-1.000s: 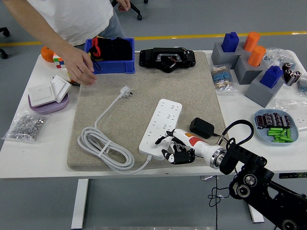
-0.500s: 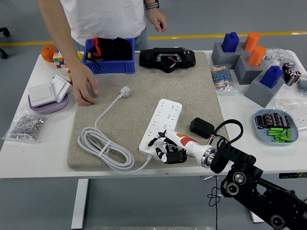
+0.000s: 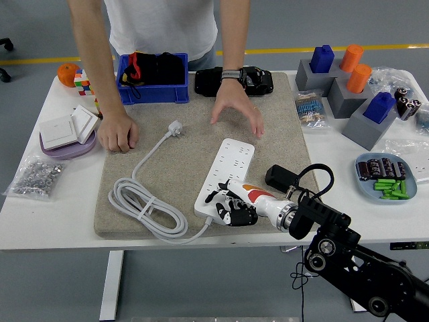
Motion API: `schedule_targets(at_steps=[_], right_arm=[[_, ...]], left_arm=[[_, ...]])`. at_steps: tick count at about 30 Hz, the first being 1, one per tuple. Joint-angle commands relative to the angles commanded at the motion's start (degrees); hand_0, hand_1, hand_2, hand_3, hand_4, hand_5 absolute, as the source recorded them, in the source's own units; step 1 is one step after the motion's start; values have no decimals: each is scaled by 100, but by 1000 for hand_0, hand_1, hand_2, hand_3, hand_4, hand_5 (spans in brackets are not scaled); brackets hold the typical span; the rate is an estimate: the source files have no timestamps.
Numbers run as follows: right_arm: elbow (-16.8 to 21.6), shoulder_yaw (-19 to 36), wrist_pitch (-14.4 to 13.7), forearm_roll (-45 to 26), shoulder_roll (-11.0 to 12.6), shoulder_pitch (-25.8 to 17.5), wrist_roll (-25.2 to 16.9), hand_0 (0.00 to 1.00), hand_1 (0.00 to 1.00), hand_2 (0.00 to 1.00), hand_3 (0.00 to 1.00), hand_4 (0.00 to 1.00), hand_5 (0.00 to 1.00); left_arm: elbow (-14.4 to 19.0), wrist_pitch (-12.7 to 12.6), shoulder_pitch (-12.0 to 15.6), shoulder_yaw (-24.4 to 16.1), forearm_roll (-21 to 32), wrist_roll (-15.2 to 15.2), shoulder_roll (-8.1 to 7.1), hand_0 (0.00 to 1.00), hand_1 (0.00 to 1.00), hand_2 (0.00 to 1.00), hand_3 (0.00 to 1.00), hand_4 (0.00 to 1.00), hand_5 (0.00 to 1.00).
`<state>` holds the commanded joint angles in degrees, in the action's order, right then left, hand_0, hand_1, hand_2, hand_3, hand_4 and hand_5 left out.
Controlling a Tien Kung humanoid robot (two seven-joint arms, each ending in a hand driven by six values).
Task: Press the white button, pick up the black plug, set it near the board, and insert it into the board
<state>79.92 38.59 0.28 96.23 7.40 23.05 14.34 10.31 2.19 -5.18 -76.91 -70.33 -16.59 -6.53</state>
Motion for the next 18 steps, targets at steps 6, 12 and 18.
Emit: schedule_targets(at_steps=[6, 12, 18], right_arm=[[-98, -7, -11, 231, 8, 33, -21, 2, 2, 103, 621, 362, 36], [-123, -62, 59, 192, 32, 20, -12, 2, 2, 103, 615, 355, 19], [-156, -78, 57, 184, 38, 22, -41, 2, 2, 103, 613, 342, 2]], left_arm=[[0, 3, -25, 41, 42, 16, 7, 707, 664, 585, 679, 662, 270], [0, 4, -17, 31, 37, 13, 17, 707, 665, 585, 678, 661, 269], [0, 1, -8, 6, 17, 3, 19, 707, 665, 586, 678, 662, 270]])
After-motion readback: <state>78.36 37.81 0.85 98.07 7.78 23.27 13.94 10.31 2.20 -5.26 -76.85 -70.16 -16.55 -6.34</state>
